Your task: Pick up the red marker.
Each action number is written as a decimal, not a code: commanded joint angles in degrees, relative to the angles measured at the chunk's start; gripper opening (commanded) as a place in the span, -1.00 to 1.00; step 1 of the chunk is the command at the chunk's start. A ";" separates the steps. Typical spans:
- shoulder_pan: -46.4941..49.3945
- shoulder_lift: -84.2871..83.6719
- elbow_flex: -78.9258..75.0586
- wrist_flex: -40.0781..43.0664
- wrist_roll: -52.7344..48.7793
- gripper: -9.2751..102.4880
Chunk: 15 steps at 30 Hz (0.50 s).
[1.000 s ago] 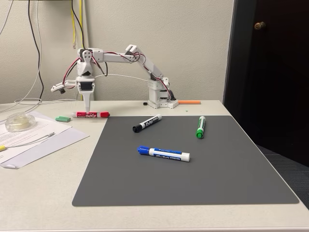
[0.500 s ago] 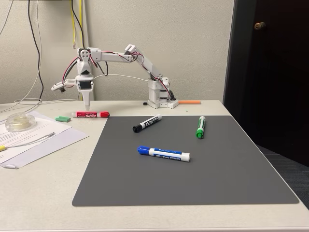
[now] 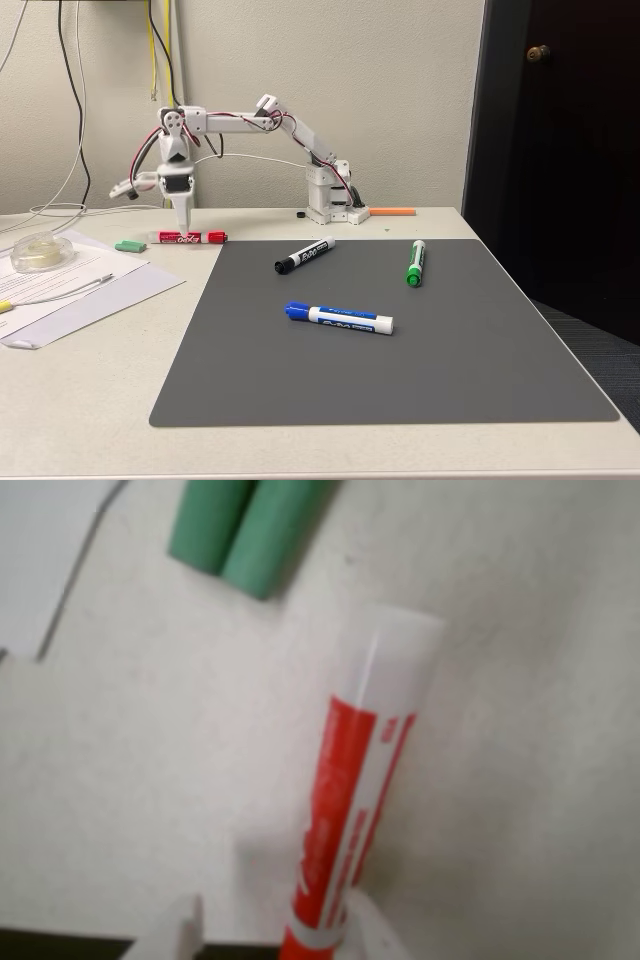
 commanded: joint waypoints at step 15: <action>-0.26 -2.02 -0.26 -1.23 1.23 -0.47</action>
